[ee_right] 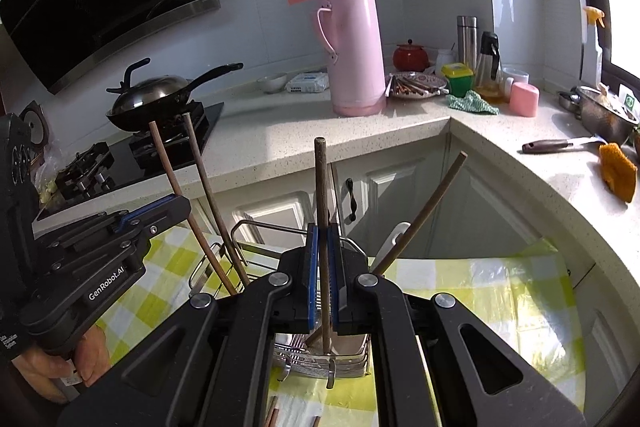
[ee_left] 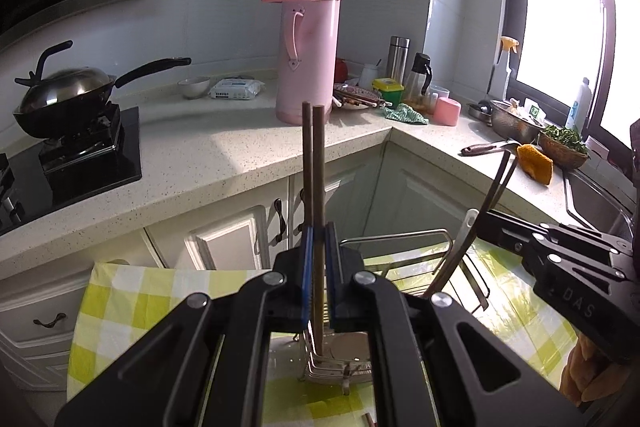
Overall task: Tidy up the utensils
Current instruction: 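Lower both held chopsticks down into the wire rack, then open both grippers to release the chopsticks into the rack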
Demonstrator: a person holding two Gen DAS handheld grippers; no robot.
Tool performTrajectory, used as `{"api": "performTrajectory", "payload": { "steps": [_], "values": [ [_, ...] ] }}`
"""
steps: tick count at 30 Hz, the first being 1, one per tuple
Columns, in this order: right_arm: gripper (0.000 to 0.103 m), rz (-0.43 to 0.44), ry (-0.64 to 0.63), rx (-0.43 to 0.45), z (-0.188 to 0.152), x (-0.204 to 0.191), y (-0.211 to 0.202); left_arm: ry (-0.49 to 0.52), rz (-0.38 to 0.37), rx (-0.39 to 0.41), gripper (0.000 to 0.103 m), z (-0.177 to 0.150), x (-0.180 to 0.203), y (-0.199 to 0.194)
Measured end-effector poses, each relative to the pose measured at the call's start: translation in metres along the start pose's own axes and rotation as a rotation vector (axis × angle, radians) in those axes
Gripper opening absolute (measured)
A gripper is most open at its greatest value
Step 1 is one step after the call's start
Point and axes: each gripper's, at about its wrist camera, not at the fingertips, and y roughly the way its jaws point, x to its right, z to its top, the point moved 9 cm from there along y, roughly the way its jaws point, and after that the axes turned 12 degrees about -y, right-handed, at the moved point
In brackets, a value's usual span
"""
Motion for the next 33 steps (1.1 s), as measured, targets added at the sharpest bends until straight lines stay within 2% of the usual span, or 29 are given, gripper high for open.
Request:
{"api": "performTrajectory", "payload": {
  "steps": [5,8,11,15,17,19,22,23,27,31,33],
  "values": [
    [0.007,-0.02,0.026,-0.016,-0.004,0.009,0.017,-0.006,0.02,0.015,0.007,-0.001,-0.006,0.006],
    [0.009,-0.037,0.027,-0.015,-0.004,0.014,0.021,-0.002,0.033,0.029,0.013,-0.002,-0.008,0.005],
    [0.009,-0.053,0.029,-0.005,-0.003,0.018,0.02,-0.004,0.038,0.04,0.023,-0.003,-0.011,0.002],
    [0.011,-0.066,0.035,0.017,-0.002,0.023,0.009,-0.017,0.041,0.069,0.045,-0.004,-0.015,-0.008],
    [0.011,-0.069,0.038,0.032,-0.002,0.025,0.002,-0.022,0.045,0.084,0.049,-0.005,-0.017,-0.014],
    [0.011,-0.072,0.041,0.046,-0.001,0.027,-0.006,-0.026,0.05,0.096,0.058,-0.005,-0.02,-0.021],
    [0.013,-0.078,0.045,0.06,-0.001,0.03,-0.019,-0.035,0.059,0.114,0.067,-0.007,-0.023,-0.033],
    [0.015,-0.081,0.046,0.063,-0.002,0.031,-0.023,-0.036,0.062,0.118,0.069,-0.008,-0.024,-0.038],
    [0.035,-0.08,0.054,0.089,-0.01,0.031,-0.046,-0.053,0.082,0.137,0.082,-0.018,-0.033,-0.061],
    [0.035,-0.075,0.066,0.092,-0.031,0.027,-0.068,-0.062,0.11,0.147,0.09,-0.039,-0.045,-0.085],
    [0.04,-0.077,0.072,0.084,-0.047,0.023,-0.077,-0.062,0.126,0.152,0.094,-0.052,-0.051,-0.096]
  ]
}}
